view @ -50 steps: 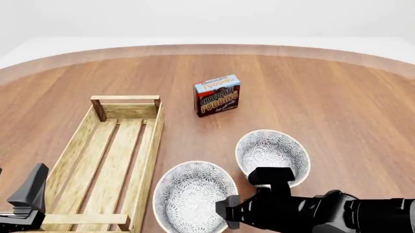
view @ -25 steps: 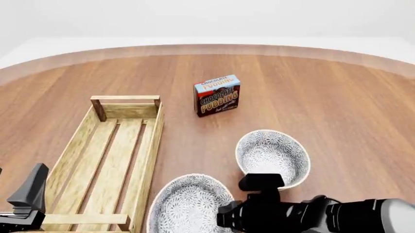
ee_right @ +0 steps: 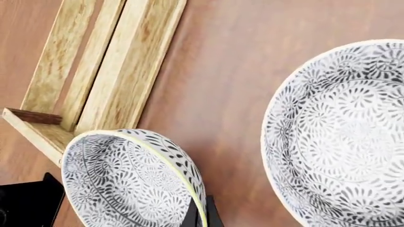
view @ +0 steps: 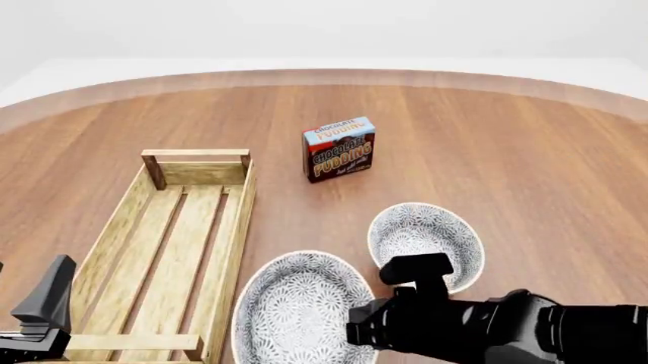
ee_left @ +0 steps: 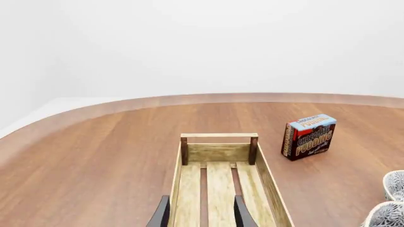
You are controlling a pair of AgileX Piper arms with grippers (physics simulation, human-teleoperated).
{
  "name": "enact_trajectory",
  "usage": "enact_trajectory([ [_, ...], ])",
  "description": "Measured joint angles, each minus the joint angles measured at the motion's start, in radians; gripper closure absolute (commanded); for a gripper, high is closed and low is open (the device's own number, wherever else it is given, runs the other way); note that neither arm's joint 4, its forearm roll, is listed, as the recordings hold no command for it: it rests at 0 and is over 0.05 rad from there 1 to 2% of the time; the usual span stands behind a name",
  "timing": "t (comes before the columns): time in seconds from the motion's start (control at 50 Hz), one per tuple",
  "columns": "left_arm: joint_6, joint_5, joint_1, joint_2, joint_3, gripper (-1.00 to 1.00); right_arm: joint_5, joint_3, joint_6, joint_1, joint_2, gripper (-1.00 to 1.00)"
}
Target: Stack the left bowl on the right bowl and place them in the tray.
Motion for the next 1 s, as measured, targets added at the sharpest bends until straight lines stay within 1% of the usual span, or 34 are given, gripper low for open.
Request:
enact_trajectory([
  [0.26,0.0,0.0,0.0,0.0,0.0,-1.0,0.177,-0.068,-0.12,-0.07,-0.167,1.0],
  [0.42,0.0,0.0,0.0,0.0,0.0,-1.0,0.271,-0.108,-0.174,-0.116,-0.25,1.0],
  [0.64,0.0,0.0,0.0,0.0,0.0,-1.0,0.418,-0.181,-0.211,-0.186,-0.352,1.0],
  [0.88,0.0,0.0,0.0,0.0,0.0,-1.0,0.598,-0.252,-0.243,-0.312,-0.455,1.0],
  [1.0,0.0,0.0,0.0,0.0,0.0,-1.0,0.664,-0.283,-0.252,-0.37,-0.478,1.0],
])
